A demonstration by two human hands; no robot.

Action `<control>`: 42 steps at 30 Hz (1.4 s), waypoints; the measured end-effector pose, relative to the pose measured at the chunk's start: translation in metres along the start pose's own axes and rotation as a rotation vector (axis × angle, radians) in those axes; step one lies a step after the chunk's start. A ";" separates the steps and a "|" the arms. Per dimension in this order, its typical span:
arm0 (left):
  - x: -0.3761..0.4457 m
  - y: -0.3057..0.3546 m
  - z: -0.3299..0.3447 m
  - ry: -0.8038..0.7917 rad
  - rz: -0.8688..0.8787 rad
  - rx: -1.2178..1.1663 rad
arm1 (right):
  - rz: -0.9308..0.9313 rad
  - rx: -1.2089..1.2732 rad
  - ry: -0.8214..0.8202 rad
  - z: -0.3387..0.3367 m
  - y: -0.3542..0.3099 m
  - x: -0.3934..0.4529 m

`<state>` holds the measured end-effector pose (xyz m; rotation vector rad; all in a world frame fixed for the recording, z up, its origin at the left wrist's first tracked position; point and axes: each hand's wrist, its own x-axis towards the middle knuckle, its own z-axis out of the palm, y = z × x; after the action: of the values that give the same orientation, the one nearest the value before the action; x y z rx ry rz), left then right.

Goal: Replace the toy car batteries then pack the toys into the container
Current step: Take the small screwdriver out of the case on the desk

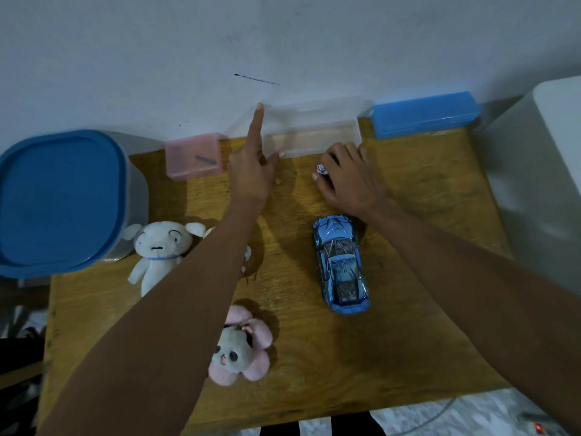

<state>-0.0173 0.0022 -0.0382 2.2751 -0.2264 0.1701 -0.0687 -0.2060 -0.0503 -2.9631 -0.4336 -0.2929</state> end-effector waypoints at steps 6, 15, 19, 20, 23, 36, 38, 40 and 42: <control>-0.001 0.001 0.002 0.039 0.009 0.058 | -0.005 0.040 0.089 0.002 0.001 -0.002; 0.001 -0.010 0.007 -0.015 -0.042 -0.048 | 0.490 0.343 0.401 -0.012 0.007 0.029; 0.000 -0.013 0.006 -0.012 -0.044 -0.046 | 0.565 0.403 0.392 -0.012 0.014 0.037; 0.001 -0.013 0.006 -0.006 -0.044 -0.045 | 0.588 0.438 0.388 -0.011 0.014 0.038; -0.002 -0.010 0.007 0.040 -0.037 0.012 | 0.624 0.549 0.396 -0.013 0.015 0.041; -0.003 -0.007 0.008 0.104 -0.061 -0.028 | 0.576 0.700 0.284 -0.004 0.011 0.023; -0.004 -0.005 0.007 0.130 -0.069 -0.045 | 0.570 0.673 0.282 -0.005 0.009 0.024; -0.004 -0.003 0.007 0.141 -0.068 -0.034 | 0.580 0.659 0.289 -0.006 0.007 0.027; -0.004 -0.003 0.007 0.140 -0.069 0.016 | 0.606 0.647 0.263 -0.005 0.006 0.028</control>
<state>-0.0197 -0.0007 -0.0458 2.2720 -0.0734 0.2945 -0.0415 -0.2050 -0.0401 -2.2343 0.3441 -0.3708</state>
